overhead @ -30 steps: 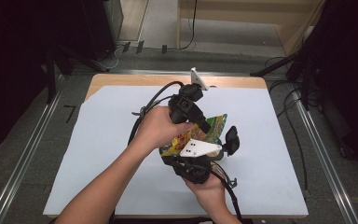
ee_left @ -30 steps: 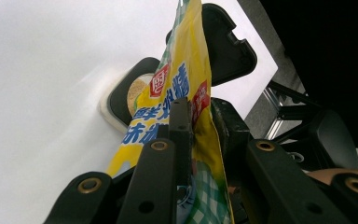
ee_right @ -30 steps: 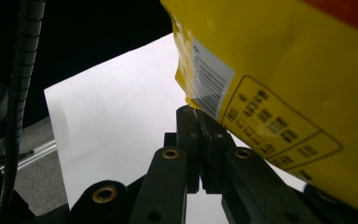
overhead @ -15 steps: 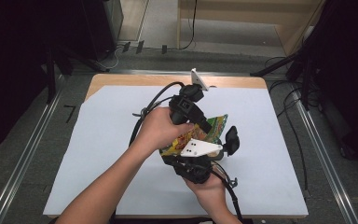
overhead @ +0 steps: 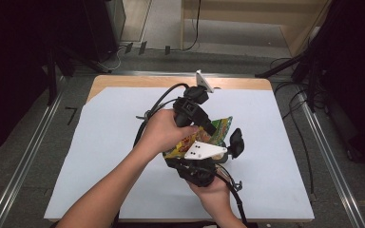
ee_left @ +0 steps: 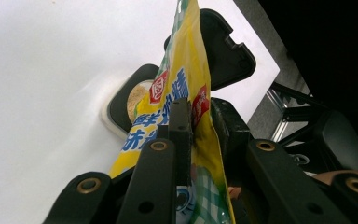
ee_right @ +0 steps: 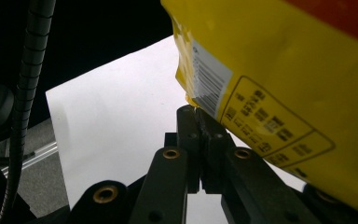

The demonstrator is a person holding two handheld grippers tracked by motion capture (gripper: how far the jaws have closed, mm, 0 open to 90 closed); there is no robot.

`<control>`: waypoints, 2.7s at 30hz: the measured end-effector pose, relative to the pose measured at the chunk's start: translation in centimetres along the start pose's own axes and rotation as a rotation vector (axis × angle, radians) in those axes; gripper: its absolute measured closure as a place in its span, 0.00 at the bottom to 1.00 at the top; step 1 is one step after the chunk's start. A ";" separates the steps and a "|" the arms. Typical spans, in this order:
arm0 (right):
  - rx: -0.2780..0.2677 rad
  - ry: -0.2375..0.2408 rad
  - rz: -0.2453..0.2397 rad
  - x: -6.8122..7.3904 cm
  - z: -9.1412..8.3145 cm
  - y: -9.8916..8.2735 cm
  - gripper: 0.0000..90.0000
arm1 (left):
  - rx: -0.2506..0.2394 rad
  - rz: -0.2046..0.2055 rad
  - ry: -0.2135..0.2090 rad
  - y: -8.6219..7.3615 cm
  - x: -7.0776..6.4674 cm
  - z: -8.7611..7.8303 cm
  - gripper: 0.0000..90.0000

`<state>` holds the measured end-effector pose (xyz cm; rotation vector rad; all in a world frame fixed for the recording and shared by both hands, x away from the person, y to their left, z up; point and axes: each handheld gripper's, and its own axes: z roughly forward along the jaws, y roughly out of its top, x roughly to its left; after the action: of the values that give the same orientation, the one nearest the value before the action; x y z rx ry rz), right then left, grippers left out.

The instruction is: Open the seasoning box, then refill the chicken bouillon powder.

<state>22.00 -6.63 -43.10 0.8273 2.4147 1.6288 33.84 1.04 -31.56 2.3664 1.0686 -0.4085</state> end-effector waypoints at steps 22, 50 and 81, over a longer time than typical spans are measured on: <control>0.004 -0.002 0.000 0.1 0.1 0.1 1.00 | -0.005 -0.001 -0.013 -0.1 0.3 0.0 0.89; 0.000 -0.005 -0.002 0.2 0.0 0.1 1.00 | -0.015 0.003 -0.019 0.0 0.2 0.0 0.88; 0.001 -0.008 -0.008 0.2 0.0 0.0 1.00 | -0.017 0.003 -0.021 -0.1 0.3 -0.1 0.88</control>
<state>21.87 -6.49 -43.04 0.8216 2.4103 1.6194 33.97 1.29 -31.68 2.3435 1.0545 -0.4210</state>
